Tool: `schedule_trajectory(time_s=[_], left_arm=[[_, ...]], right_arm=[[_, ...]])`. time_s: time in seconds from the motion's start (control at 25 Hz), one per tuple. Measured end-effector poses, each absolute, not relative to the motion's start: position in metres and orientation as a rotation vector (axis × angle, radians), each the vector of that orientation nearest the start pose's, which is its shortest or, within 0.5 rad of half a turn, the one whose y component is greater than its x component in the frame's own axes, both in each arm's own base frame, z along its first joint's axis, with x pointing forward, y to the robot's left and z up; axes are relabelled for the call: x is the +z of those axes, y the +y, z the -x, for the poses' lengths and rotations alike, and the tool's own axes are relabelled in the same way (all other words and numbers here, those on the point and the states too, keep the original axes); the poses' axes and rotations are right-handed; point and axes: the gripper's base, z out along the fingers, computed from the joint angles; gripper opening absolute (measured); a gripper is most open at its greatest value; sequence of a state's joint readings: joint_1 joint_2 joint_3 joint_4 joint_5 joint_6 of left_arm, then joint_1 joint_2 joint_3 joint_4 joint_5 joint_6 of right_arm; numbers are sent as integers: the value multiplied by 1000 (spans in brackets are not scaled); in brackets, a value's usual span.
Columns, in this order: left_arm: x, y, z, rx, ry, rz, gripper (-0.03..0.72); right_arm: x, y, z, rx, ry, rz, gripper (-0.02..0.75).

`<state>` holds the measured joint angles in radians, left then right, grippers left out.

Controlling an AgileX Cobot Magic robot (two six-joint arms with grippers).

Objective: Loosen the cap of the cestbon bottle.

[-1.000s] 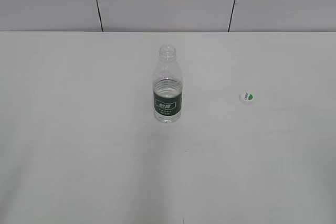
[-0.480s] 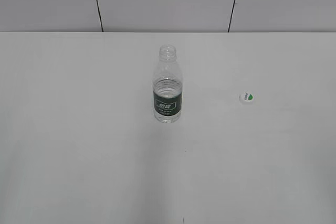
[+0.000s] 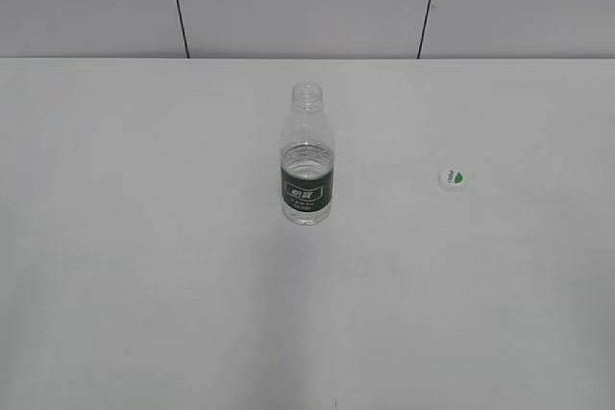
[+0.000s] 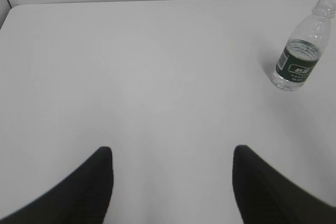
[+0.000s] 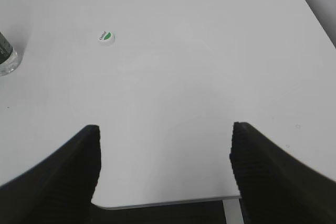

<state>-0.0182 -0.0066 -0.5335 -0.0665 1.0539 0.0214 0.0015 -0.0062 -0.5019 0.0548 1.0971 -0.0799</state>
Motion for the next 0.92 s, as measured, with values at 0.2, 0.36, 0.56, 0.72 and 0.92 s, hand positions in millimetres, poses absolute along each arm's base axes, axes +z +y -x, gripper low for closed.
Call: schedule_trajectory(time_s=[0.2,0.36,0.56,0.72,0.92], left_arm=[[287,-5,10,-76,1996,-44,436],[287,-5,10,-76,1995,-44,436],[287,-5,10,-76,1994,-44,435],[287,-5,10,-75,1994,-44,435],[287,-5,10,-74,1995,-44,417]], right_arm=[[275,4,8,18,2069,88,592],[275,4,8,18,2069,88,592],[275,4,8,17,2070,88,592],[275,4,8,17,2070,88,592],[275,4,8,17,2070,88,592]])
